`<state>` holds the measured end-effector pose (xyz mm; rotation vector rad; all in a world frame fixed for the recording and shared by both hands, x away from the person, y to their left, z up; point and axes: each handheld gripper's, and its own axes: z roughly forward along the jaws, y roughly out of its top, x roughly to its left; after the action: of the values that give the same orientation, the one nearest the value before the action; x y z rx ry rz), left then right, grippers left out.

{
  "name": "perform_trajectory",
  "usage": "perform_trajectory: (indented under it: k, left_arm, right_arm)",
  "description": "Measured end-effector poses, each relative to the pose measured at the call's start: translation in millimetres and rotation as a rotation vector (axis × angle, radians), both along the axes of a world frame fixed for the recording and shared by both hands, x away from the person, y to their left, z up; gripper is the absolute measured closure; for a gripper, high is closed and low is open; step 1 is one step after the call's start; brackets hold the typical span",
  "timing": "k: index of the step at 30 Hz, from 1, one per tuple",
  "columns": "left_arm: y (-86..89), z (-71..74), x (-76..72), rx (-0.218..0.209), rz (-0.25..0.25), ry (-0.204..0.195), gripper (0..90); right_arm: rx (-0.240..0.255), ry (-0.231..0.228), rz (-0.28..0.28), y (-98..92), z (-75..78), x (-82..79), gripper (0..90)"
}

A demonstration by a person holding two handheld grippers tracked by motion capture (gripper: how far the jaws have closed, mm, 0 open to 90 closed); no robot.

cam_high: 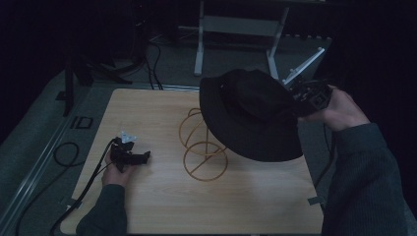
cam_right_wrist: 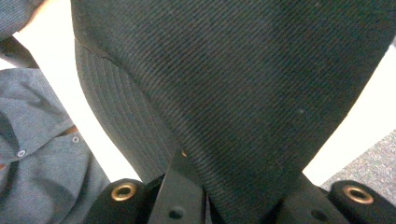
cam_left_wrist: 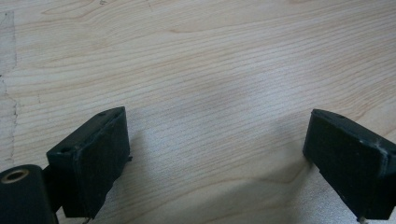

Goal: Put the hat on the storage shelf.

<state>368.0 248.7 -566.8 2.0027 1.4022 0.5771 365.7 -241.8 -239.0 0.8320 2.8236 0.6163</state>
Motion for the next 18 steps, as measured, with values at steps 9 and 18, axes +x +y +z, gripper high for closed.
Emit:
perform_trajectory:
  k: [9, 18]
  left_arm:
    - [0.0, 0.0, 0.0, 0.0, 0.0, 0.0, 7.4]
    - [0.0, 0.0, 0.0, -0.001, 0.0, 0.0, 7.4]
  right_arm:
    - [-0.01, 0.006, 0.022, 11.4, -3.6, 2.2, 87.5]
    - [-0.017, 0.014, 0.042, 23.0, -8.0, 5.4, 87.5]
